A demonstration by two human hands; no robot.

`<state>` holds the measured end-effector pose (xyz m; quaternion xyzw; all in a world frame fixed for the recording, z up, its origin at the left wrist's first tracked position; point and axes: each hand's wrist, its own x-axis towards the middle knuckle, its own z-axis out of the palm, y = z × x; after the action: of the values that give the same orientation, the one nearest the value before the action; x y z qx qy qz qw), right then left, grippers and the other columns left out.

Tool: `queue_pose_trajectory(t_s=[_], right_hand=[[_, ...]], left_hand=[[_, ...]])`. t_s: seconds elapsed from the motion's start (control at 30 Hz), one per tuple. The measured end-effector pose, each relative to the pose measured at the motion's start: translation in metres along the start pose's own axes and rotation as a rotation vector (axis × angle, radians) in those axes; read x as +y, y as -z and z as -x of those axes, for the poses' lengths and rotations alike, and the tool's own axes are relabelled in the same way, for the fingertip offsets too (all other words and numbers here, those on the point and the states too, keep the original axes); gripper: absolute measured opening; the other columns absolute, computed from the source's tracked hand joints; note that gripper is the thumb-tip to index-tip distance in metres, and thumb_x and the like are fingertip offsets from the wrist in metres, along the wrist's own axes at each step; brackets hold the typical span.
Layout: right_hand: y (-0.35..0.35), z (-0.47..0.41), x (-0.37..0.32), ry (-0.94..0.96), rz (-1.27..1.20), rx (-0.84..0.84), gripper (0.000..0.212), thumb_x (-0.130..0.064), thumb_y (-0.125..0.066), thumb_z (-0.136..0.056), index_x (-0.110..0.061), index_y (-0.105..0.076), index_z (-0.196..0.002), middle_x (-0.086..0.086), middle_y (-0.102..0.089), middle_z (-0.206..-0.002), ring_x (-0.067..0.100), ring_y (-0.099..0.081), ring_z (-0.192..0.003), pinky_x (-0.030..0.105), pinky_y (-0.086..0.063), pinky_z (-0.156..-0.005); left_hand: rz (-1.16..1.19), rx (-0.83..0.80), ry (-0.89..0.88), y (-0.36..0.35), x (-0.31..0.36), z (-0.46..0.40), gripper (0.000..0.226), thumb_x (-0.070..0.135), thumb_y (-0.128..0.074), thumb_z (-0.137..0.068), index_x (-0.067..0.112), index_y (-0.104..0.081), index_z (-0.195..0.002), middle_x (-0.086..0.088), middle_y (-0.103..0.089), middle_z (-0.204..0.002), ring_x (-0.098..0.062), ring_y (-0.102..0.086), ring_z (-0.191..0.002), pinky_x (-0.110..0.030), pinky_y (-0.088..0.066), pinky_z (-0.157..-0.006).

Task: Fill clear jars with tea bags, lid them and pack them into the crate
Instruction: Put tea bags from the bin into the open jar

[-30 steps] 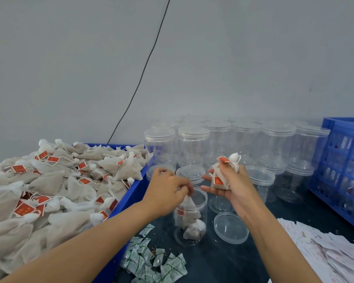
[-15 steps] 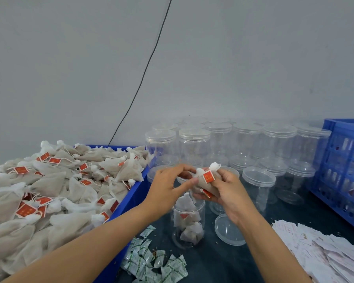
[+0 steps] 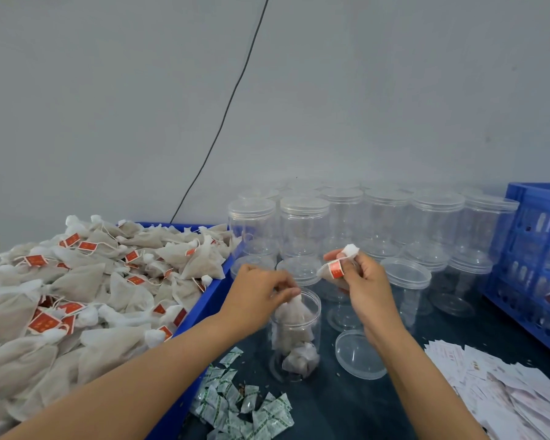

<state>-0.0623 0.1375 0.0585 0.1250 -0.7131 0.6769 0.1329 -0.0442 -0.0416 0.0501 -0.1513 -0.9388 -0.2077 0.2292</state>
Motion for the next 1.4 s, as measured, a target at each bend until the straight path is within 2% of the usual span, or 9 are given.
queue_pose_trajectory(t_s=[0.17, 0.27, 0.37, 0.63, 0.97, 1.07, 1.17, 1.27, 1.4], right_hand=[[0.000, -0.004, 0.004, 0.033, 0.162, 0.047, 0.027, -0.014, -0.046, -0.100, -0.020, -0.072, -0.097, 0.013, -0.061, -0.113, 0.026, -0.056, -0.106, 0.037, -0.049, -0.094], [-0.002, -0.001, 0.001, 0.048, 0.074, 0.013, 0.027, -0.009, -0.046, -0.099, -0.016, -0.071, -0.096, 0.004, -0.068, -0.098, 0.009, -0.063, -0.087, 0.013, -0.051, -0.070], [-0.002, 0.001, 0.001, 0.080, 0.082, -0.006, 0.021, -0.008, -0.051, -0.096, -0.017, -0.071, -0.097, -0.006, -0.068, -0.088, -0.006, -0.061, -0.073, 0.007, -0.046, -0.061], [-0.012, 0.006, 0.006, 0.150, 0.250, 0.023, 0.025, -0.012, -0.070, -0.084, -0.031, -0.055, -0.085, -0.013, -0.066, -0.082, 0.004, -0.065, -0.077, 0.025, -0.056, -0.071], [-0.015, 0.009, 0.012, 0.344, 0.588, -0.118, 0.022, -0.004, -0.054, -0.091, -0.022, -0.067, -0.093, -0.012, -0.069, -0.082, 0.012, -0.065, -0.084, 0.042, -0.050, -0.085], [-0.014, 0.008, 0.011, 0.407, 0.711, -0.261, 0.044, 0.007, -0.047, -0.082, -0.024, -0.073, -0.098, -0.011, -0.072, -0.098, 0.012, -0.060, -0.097, 0.038, -0.038, -0.094], [-0.019, 0.013, 0.011, 0.444, 0.823, -0.478, 0.044, -0.008, -0.038, -0.082, -0.030, -0.073, -0.100, -0.018, -0.067, -0.098, 0.006, -0.047, -0.095, 0.032, -0.023, -0.091], [-0.025, 0.014, 0.015, 0.376, 0.958, -0.672, 0.044, -0.018, -0.029, -0.089, -0.023, -0.071, -0.102, -0.009, -0.067, -0.103, 0.009, -0.048, -0.105, 0.035, -0.012, -0.108], [-0.024, 0.010, 0.016, 0.292, 1.072, -0.695, 0.034, -0.017, -0.030, -0.093, -0.010, -0.061, -0.080, -0.004, -0.057, -0.077, 0.015, -0.051, -0.092, 0.046, -0.008, -0.115]], left_hand=[[-0.199, -0.056, -0.092, -0.003, 0.009, 0.001, 0.043, 0.041, -0.032, -0.103, 0.030, -0.073, -0.095, 0.014, -0.071, -0.093, -0.003, -0.053, -0.096, -0.029, -0.013, -0.112], [-0.202, -0.132, -0.132, 0.000, 0.010, 0.003, 0.065, 0.041, -0.012, -0.102, 0.027, -0.075, -0.093, 0.010, -0.071, -0.089, -0.002, -0.052, -0.099, -0.027, -0.003, -0.117], [-0.139, -0.247, -0.123, -0.003, 0.006, 0.007, 0.067, 0.034, -0.011, -0.105, 0.017, -0.075, -0.093, 0.002, -0.071, -0.091, -0.004, -0.056, -0.102, -0.024, 0.006, -0.119], [0.310, 0.205, 0.139, 0.002, -0.009, 0.001, 0.034, 0.012, -0.037, -0.103, 0.009, -0.068, -0.090, -0.002, -0.070, -0.084, -0.017, -0.065, -0.086, -0.044, -0.049, -0.092], [0.424, 0.096, 0.253, 0.001, -0.009, 0.005, 0.030, 0.000, -0.045, -0.096, 0.013, -0.072, -0.095, 0.003, -0.073, -0.092, -0.008, -0.065, -0.095, -0.032, -0.049, -0.095], [0.378, 0.057, 0.208, -0.001, -0.005, 0.005, 0.034, -0.004, -0.044, -0.093, 0.012, -0.074, -0.095, 0.002, -0.074, -0.093, -0.008, -0.066, -0.095, -0.033, -0.051, -0.095], [0.352, 0.025, 0.209, -0.003, -0.006, 0.006, 0.035, -0.006, -0.042, -0.093, 0.011, -0.071, -0.098, 0.000, -0.073, -0.095, -0.011, -0.066, -0.096, -0.036, -0.051, -0.094], [0.371, 0.025, 0.226, -0.002, -0.007, 0.006, 0.036, -0.008, -0.040, -0.093, 0.013, -0.069, -0.097, 0.001, -0.072, -0.094, -0.009, -0.066, -0.095, -0.035, -0.051, -0.093], [0.371, 0.003, 0.204, -0.002, -0.007, 0.007, 0.038, -0.010, -0.040, -0.091, 0.013, -0.068, -0.097, 0.003, -0.071, -0.095, -0.007, -0.065, -0.096, -0.031, -0.051, -0.093]])
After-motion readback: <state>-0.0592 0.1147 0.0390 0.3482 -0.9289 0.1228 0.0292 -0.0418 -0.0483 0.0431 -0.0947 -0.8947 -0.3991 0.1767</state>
